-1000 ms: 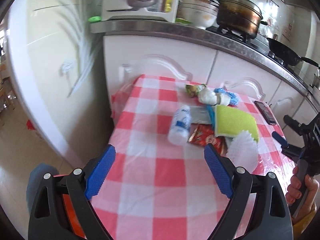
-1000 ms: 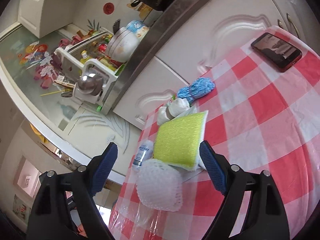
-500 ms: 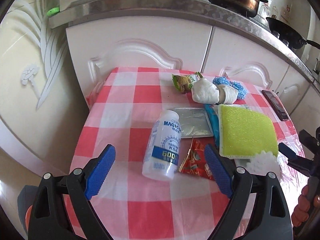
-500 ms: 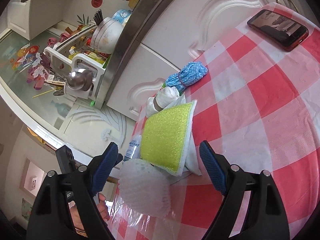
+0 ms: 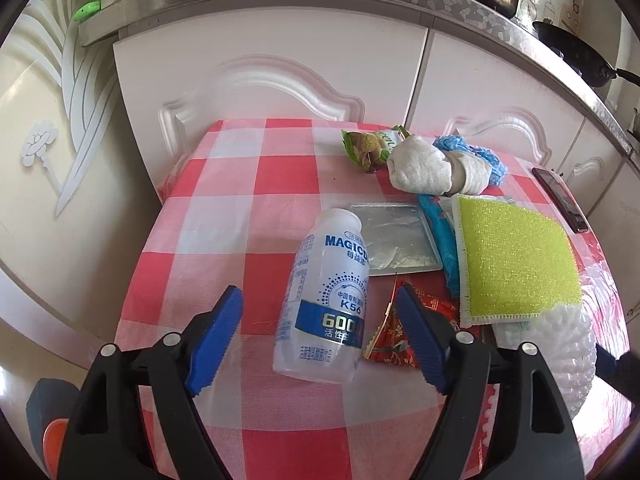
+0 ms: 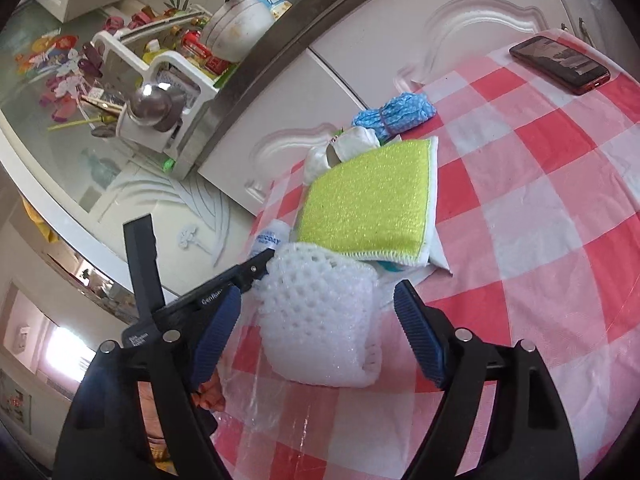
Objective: Collect trash
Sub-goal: 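Grasp the white bottle with the left tool while the right tool grasps a foam net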
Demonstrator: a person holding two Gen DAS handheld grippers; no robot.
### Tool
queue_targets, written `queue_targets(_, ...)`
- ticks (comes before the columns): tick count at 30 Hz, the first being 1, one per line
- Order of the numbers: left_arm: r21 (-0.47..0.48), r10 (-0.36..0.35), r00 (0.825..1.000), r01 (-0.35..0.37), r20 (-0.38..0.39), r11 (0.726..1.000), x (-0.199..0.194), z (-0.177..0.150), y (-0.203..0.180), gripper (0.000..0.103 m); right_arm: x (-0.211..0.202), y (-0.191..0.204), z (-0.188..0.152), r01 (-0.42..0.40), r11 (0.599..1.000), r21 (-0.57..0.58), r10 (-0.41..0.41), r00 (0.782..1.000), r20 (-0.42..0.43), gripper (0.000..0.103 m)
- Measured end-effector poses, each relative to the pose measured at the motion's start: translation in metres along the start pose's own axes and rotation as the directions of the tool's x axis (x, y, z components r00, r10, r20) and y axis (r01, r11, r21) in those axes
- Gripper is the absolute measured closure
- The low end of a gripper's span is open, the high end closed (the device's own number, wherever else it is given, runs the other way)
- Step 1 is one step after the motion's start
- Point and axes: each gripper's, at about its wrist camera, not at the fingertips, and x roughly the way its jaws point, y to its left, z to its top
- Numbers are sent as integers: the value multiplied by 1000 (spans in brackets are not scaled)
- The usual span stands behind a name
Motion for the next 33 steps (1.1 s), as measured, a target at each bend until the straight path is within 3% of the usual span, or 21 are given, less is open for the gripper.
queue_targets(7,-4,-10,1000,10,-3,1000,3,-2,-1,39,17,2,-12,18,1000,-25,-20,998,-51,24)
queue_targets(9,0,-8,1000,8,0,1000,4,-2,-2,42,18,0,-12,21,999,-32,-23,998,-53,31)
queue_targets(15,-2,-11,1000,11,1,1000,3,-3,-2,55,20,-1,-12,13,999,-47,-16,998,-61,38)
queue_targets(27,1,-8,1000,8,24,1000,-5,-6,-3,57,15,-5,-12,1,999,-46,-2,999,-33,59)
queue_targets(33,-12,-16,999,17,45,1000,-21,-15,-2,57,11,-1,-14,-20,998,-60,19,1000,-13,62)
